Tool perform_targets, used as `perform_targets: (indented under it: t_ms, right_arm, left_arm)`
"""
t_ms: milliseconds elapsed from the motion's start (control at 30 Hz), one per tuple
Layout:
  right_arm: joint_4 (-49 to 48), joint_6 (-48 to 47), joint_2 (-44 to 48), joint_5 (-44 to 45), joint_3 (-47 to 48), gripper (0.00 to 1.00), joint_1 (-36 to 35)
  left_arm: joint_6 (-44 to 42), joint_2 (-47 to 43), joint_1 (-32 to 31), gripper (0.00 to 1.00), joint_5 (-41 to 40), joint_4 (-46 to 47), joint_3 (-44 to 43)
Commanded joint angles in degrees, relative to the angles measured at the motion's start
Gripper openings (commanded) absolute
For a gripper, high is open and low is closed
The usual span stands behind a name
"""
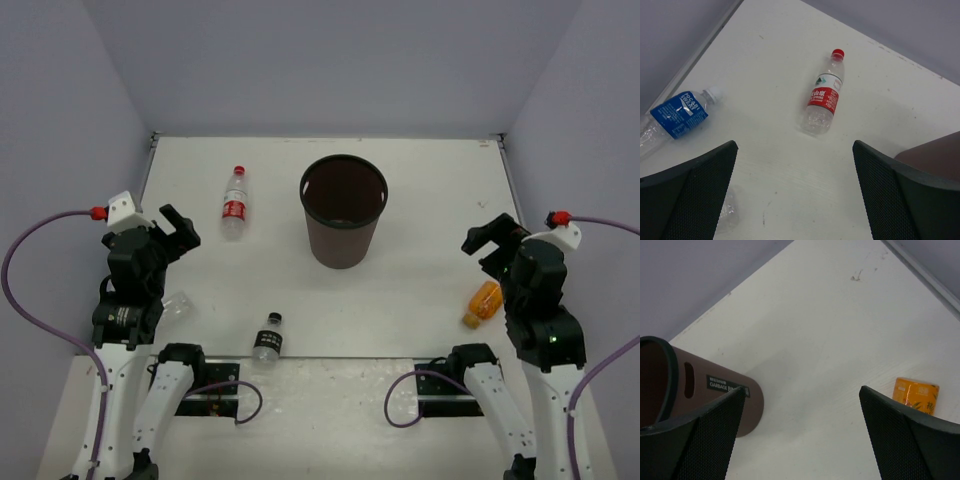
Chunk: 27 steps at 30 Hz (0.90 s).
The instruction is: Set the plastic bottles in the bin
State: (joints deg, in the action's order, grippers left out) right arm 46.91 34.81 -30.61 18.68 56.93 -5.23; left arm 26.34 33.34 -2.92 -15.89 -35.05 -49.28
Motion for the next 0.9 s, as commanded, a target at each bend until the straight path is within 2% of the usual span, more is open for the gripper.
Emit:
perform_targets:
  t_ms: [0,33,100,167,333,500,600,867]
  right_arm:
    - [-0.4,-1.6,-3.4,-6.7,-2.5,0.99,0.0]
    - [-1.1,0.0,-3.9,-5.8,-3.6,0.99,0.1]
    - [-1.3,5.4,-6.3,1.7,-5.5,0.99,0.2]
    - [-0.4,7.1,-8.1,4.2,-6.4,0.99,0.4]
    - [-0.2,8.2,-14.9,5.8,-9.2,0.99,2.0]
    - [-0.8,9.8,-23.1,2.5,-12.5,0.99,14.5]
    - [-2.4,12.3,-23.9,-0.5,-14.0,0.99,16.7]
    - [-4.4,14.9,-30.6,3.1,-16.4,0.99,22.0]
  left_arm:
    - [-1.7,-0.5,0.1,1.00,0.4,1.5,0.0]
    - [-1.7,-0.4,0.1,1.00,0.5,1.5,0.0]
    - [-1.8,-0.6,0.1,1.00,0.5,1.6,-0.1]
    - [-1.8,-0.6,0.1,1.00,0.5,1.7,0.1]
    - [-1.8,-0.4,0.1,1.00,0.6,1.7,0.2]
    - [-1.9,0.0,0.1,1.00,0.6,1.9,0.5]
    - [-1.9,0.8,0.1,1.00,0.7,2.0,0.5]
    - [-2.0,2.9,0.1,1.00,-0.1,1.8,0.8]
